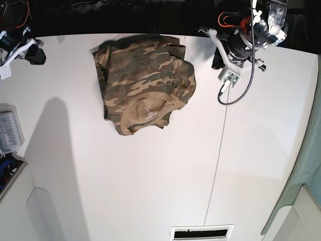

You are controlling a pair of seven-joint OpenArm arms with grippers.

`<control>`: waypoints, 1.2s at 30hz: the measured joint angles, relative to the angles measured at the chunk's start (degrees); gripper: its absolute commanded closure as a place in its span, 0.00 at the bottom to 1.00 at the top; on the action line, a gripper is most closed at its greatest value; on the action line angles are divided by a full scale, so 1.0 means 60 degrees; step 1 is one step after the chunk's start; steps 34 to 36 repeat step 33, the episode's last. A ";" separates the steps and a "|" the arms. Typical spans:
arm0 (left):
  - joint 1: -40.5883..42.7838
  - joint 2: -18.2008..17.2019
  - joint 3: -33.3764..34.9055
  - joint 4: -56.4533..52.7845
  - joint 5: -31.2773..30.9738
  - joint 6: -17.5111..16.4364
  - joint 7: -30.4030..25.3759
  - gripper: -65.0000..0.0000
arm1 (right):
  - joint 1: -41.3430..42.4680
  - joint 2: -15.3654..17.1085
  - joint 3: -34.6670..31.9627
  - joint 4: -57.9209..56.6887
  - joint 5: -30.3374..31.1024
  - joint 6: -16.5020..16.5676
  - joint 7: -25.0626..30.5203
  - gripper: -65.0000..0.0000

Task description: Layout the t-shirt on the table in an organized manner, then fold the t-shirt properly

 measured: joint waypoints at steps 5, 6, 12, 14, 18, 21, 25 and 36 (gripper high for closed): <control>0.1982 0.0025 -0.0018 0.0455 -0.0018 -0.0157 0.0029 1.00 | -0.1362 0.0029 -0.0492 0.0004 0.0168 -0.0007 -0.0066 1.00; 0.2346 0.0025 0.0022 0.0423 -0.0007 -0.0262 0.0047 1.00 | -0.1654 0.0051 -0.0718 0.0000 0.0175 0.0000 -0.0051 1.00; 0.3406 0.0033 0.0127 -0.1184 0.0317 -0.0306 0.0208 1.00 | -0.2707 0.0051 -0.2667 -0.0444 0.0102 0.0011 0.0018 1.00; 0.3326 0.0066 0.0127 -0.2248 0.0630 -0.0280 0.0321 1.00 | -0.2699 0.0058 -0.3432 -0.0867 -0.0146 -0.0084 0.0051 1.00; 0.2725 0.0109 0.0131 -0.4659 0.0827 -0.0127 0.0353 1.00 | -0.2506 0.0160 -0.5162 -0.2229 -0.0976 -0.0375 0.1024 1.00; 0.1774 0.0117 0.0131 -0.6473 0.0933 -0.0146 0.0357 1.00 | -0.1898 0.0175 -0.6262 -0.3464 -0.1767 -0.1184 0.1082 1.00; 0.0244 0.0066 0.0266 -0.8477 0.0754 -0.0066 0.0186 1.00 | -0.1147 0.0066 -0.6921 -0.4834 -0.2736 -0.1490 0.1140 1.00; -0.0816 0.0062 0.1311 -0.9850 0.0510 -0.0058 0.0025 1.00 | -0.0492 -0.0557 -0.6910 -0.5388 -0.3257 -0.1421 0.1140 1.00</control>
